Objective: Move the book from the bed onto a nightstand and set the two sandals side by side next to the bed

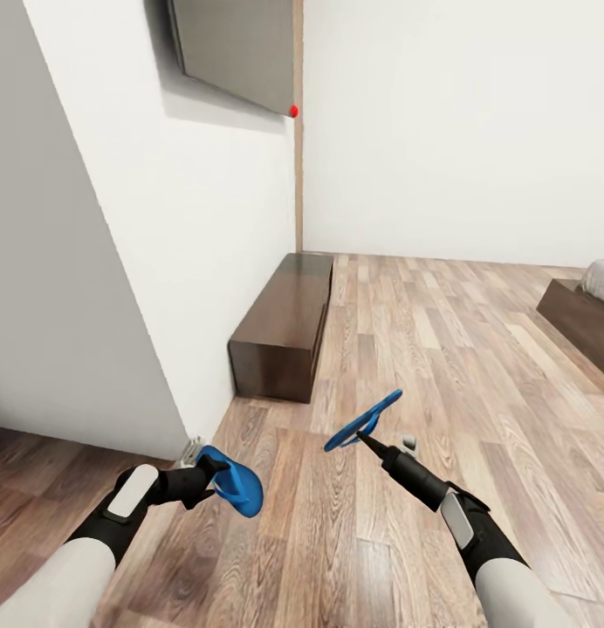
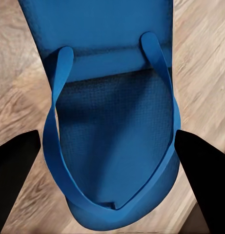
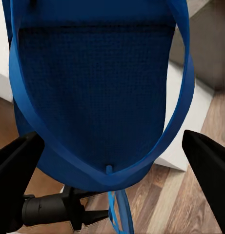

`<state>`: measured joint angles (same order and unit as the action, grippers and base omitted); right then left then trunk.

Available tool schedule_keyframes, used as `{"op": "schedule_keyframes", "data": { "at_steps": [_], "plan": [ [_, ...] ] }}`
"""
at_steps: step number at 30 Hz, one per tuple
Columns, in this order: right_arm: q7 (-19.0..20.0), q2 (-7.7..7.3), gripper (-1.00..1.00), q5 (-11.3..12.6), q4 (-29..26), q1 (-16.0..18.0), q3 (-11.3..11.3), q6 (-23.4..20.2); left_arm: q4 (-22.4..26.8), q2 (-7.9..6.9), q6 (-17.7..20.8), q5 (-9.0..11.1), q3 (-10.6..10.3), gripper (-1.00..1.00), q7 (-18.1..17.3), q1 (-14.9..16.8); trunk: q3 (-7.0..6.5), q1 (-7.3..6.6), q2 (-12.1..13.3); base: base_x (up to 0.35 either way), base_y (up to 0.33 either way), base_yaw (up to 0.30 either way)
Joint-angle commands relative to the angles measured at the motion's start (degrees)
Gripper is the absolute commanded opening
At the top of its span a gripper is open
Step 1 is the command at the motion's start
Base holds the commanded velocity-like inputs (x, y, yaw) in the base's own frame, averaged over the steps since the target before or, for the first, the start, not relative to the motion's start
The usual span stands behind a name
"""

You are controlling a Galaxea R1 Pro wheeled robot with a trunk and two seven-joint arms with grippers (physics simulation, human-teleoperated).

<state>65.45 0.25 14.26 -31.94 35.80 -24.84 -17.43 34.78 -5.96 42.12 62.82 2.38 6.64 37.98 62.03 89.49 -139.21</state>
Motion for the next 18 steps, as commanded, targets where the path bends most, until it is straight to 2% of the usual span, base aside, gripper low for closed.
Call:
{"op": "schedule_keyframes", "data": {
  "at_steps": [1, 18],
  "plan": [
    [0.21, 0.02, -1.0, 0.24, 0.03, 0.06, -0.17, -0.59, 0.11, 0.04, 0.27, 0.73, 0.17, -1.0, 0.57, 0.0, 0.05, -0.01, -0.02, 0.0, 0.0, -0.288],
    [0.28, 0.01, -1.0, 0.33, 0.03, 0.06, -0.28, -0.5, 0.11, 0.76, 0.25, 0.73, 0.17, -1.0, 0.57, -0.01, 0.05, -0.01, -0.02, 0.0, 0.0, -0.288]
  ]
}}
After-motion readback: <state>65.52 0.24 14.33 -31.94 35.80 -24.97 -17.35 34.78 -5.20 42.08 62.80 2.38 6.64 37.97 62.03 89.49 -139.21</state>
